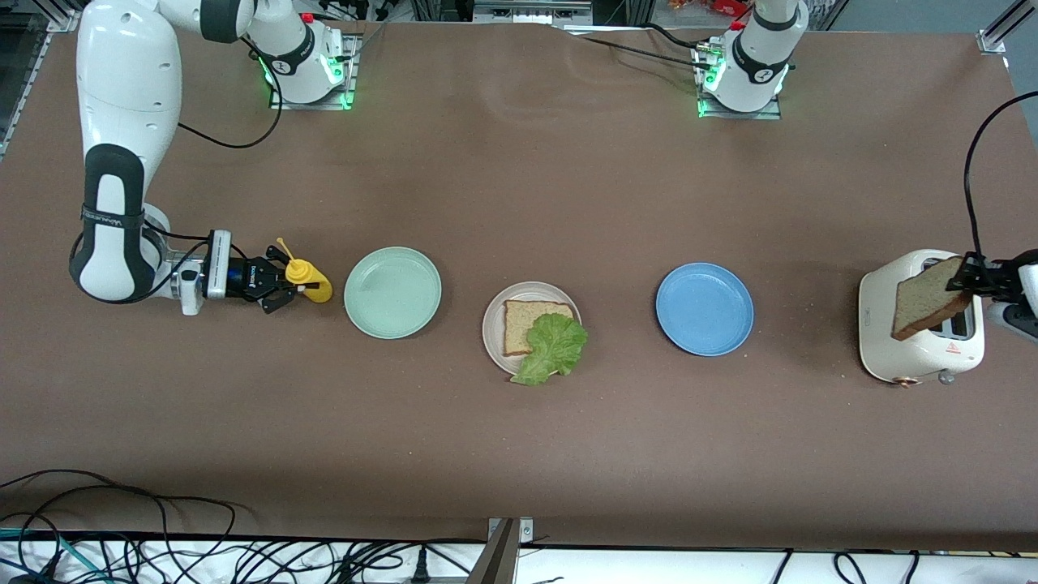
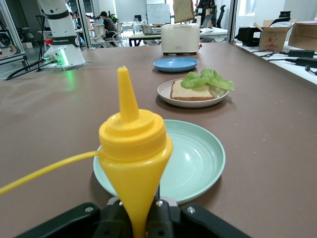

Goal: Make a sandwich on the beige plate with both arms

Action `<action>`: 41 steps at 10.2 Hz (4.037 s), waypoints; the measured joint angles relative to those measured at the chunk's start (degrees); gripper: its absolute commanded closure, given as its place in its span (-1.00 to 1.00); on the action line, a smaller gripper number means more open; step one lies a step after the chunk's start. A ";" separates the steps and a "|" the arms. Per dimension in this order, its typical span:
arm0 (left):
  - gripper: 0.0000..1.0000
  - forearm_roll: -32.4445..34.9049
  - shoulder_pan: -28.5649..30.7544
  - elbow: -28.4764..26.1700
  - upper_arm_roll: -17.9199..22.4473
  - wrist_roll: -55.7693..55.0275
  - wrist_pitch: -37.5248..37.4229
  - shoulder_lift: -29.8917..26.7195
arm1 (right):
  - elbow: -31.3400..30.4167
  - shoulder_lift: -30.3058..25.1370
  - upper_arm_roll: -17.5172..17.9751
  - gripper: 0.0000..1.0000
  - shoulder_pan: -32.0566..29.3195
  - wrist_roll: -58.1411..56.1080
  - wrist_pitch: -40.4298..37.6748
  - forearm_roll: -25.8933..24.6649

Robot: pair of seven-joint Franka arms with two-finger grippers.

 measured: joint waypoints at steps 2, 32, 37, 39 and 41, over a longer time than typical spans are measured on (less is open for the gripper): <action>1.00 -4.11 -3.52 -0.05 -0.06 -1.95 -2.02 0.23 | 0.17 0.43 -0.01 -1.00 -0.57 -0.08 -0.02 1.02; 1.00 -65.46 -33.61 -0.20 -0.46 -34.86 24.16 21.58 | 42.99 -18.24 -1.44 -1.00 6.20 102.46 -8.69 -67.26; 1.00 -65.83 -35.27 -0.16 -0.15 -34.92 28.93 23.63 | 33.83 -28.99 27.16 -1.00 -8.32 131.60 -3.74 -84.63; 1.00 -65.83 -35.03 -0.17 0.12 -34.90 28.93 23.78 | 19.67 -38.03 34.64 -1.00 -16.08 136.84 7.40 -85.59; 0.33 -65.83 -34.87 -0.19 0.33 -34.32 28.93 24.31 | 8.64 -45.61 38.05 -1.00 -21.94 137.05 14.50 -85.60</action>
